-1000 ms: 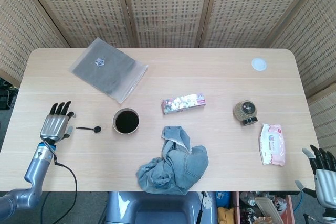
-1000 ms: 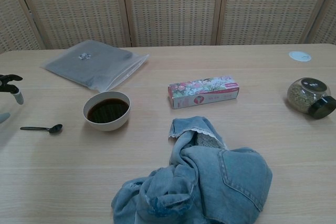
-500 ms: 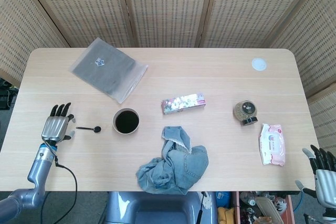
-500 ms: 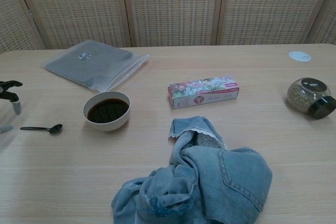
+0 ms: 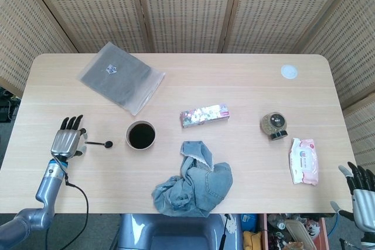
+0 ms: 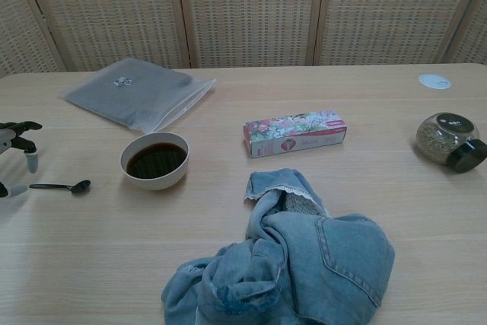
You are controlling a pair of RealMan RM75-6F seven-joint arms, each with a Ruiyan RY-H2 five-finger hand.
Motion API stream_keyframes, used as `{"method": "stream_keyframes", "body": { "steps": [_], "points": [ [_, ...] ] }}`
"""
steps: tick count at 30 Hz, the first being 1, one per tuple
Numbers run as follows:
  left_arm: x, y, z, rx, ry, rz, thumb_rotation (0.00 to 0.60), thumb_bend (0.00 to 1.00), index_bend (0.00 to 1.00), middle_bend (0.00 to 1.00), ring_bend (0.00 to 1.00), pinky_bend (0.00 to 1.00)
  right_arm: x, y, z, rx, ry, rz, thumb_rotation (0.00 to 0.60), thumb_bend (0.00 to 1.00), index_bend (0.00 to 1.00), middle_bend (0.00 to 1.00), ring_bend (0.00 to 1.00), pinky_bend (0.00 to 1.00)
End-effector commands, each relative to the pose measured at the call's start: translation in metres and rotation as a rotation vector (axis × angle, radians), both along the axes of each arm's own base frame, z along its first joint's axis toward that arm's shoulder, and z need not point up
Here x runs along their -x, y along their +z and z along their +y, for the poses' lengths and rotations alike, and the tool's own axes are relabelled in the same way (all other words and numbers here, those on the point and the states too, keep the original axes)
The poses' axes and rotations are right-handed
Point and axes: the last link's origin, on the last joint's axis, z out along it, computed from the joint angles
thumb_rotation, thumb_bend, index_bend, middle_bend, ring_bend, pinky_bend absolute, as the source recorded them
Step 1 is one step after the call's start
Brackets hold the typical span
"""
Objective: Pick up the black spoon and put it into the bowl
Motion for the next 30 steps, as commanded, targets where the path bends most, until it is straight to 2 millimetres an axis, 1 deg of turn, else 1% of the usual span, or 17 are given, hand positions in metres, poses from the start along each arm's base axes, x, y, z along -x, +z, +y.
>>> {"method": "stream_keyframes", "body": {
  "steps": [1,9,21,30],
  "points": [
    [-0.001,-0.003,0.003,0.004,0.000,0.000,0.600,0.31,0.48,0.03,0.00,0.00,0.000,0.000,0.000,0.001,-0.001,0.001,0.600,0.21,0.17,0.14,0.00,0.00],
    [-0.002,-0.010,0.008,0.021,0.009,0.013,0.600,0.31,0.49,0.03,0.00,0.00,0.000,0.001,0.001,0.002,-0.006,0.003,0.600,0.21,0.17,0.14,0.00,0.00],
    [-0.001,-0.014,0.011,0.030,0.016,0.013,0.600,0.32,0.49,0.03,0.00,0.00,0.000,0.000,0.001,0.002,-0.009,0.007,0.600,0.21,0.17,0.15,0.00,0.00],
    [-0.002,-0.017,0.012,0.039,0.021,0.012,0.600,0.40,0.50,0.03,0.00,0.00,0.001,0.001,0.001,0.003,-0.013,0.008,0.600,0.21,0.17,0.15,0.00,0.00]
  ]
}}
